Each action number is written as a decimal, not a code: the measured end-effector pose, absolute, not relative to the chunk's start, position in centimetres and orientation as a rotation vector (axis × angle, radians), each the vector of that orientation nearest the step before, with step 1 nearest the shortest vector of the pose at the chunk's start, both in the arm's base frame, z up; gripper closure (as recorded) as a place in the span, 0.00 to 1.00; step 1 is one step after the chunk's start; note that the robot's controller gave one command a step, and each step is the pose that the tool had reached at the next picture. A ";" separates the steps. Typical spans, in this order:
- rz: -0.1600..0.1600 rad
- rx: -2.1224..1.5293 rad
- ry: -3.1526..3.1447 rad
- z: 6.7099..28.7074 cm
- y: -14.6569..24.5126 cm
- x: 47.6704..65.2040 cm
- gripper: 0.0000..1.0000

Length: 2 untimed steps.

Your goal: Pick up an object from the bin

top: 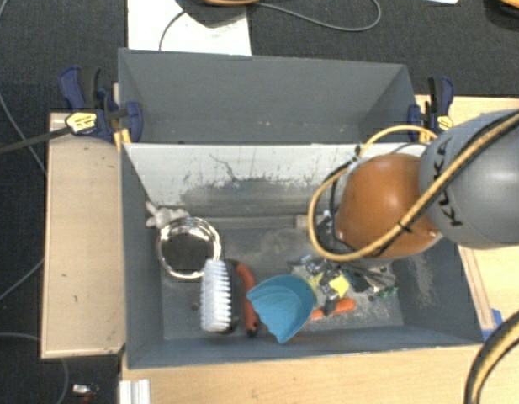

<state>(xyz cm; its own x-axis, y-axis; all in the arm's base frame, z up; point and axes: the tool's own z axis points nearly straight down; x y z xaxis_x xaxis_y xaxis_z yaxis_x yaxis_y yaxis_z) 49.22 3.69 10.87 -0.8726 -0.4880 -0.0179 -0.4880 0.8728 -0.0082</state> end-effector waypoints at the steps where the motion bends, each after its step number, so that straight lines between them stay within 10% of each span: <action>1: -0.006 -0.907 2.986 10.2 4.3 55.6 1.00; 2: -0.004 -0.723 3.028 7.9 3.1 54.6 1.00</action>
Offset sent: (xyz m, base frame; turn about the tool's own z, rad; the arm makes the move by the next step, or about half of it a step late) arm 0.0403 -0.0098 -0.0387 0.0635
